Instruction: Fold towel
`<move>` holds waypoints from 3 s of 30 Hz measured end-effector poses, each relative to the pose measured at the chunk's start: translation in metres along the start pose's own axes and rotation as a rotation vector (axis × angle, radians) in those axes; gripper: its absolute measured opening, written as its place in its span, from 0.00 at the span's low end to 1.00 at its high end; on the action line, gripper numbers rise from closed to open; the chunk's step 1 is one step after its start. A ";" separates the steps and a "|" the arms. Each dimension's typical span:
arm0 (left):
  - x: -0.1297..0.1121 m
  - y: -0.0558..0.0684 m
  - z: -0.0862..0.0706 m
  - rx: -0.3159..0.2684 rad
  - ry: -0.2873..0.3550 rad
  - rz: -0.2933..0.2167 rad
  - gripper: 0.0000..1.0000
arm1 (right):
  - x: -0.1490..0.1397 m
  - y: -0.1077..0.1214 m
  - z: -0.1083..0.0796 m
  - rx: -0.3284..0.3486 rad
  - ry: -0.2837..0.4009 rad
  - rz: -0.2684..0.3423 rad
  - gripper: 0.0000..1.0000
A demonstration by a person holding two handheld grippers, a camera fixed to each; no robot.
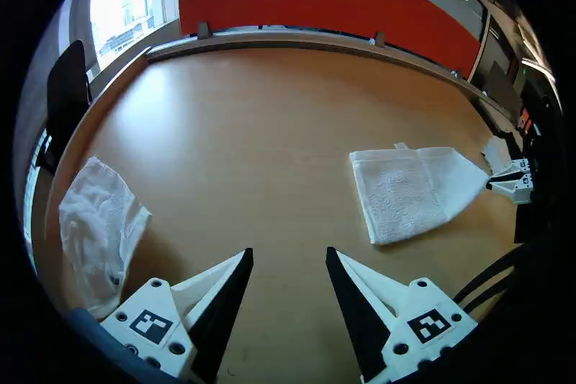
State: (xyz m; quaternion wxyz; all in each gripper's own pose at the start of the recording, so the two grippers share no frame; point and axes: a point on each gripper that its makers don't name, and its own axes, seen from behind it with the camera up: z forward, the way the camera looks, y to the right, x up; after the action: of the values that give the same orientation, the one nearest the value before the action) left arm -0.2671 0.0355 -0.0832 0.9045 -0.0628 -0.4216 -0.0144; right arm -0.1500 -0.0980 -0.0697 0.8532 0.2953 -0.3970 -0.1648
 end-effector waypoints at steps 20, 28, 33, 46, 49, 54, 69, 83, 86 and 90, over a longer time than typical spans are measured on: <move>0.015 -0.002 -0.001 0.004 0.025 0.006 0.74 | 0.068 0.023 -0.047 -0.071 0.133 -0.062 0.04; 0.017 -0.001 -0.002 0.005 0.028 0.011 0.74 | 0.078 0.026 -0.060 -0.082 0.147 -0.099 0.04; 0.017 0.000 -0.003 0.006 0.028 0.011 0.74 | 0.078 0.032 -0.066 -0.092 0.150 -0.105 0.04; 0.017 0.001 -0.004 0.005 0.029 0.011 0.74 | 0.074 0.033 -0.068 -0.089 0.148 -0.108 0.03; 0.018 0.002 -0.004 0.005 0.031 0.011 0.74 | 0.077 0.028 -0.066 -0.078 0.154 -0.113 0.03; 0.018 0.002 -0.005 0.006 0.032 0.007 0.74 | 0.083 0.020 -0.062 -0.054 0.164 -0.123 0.04; 0.014 0.000 -0.006 0.005 0.033 -0.003 0.74 | 0.086 -0.029 -0.034 0.058 0.159 -0.140 0.04; 0.012 -0.005 -0.007 0.010 0.033 -0.013 0.74 | 0.086 -0.069 -0.009 0.144 0.142 -0.161 0.04; 0.011 -0.007 -0.008 0.014 0.033 -0.016 0.74 | 0.084 -0.077 -0.003 0.162 0.133 -0.162 0.04; 0.010 -0.012 -0.010 0.021 0.034 -0.020 0.74 | 0.080 -0.089 0.004 0.189 0.118 -0.161 0.04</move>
State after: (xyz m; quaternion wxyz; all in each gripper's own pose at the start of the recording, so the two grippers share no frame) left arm -0.2537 0.0226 -0.0806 0.9119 -0.0490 -0.4069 -0.0203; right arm -0.1069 -0.2097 -0.0775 0.8276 0.4144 -0.3349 -0.1767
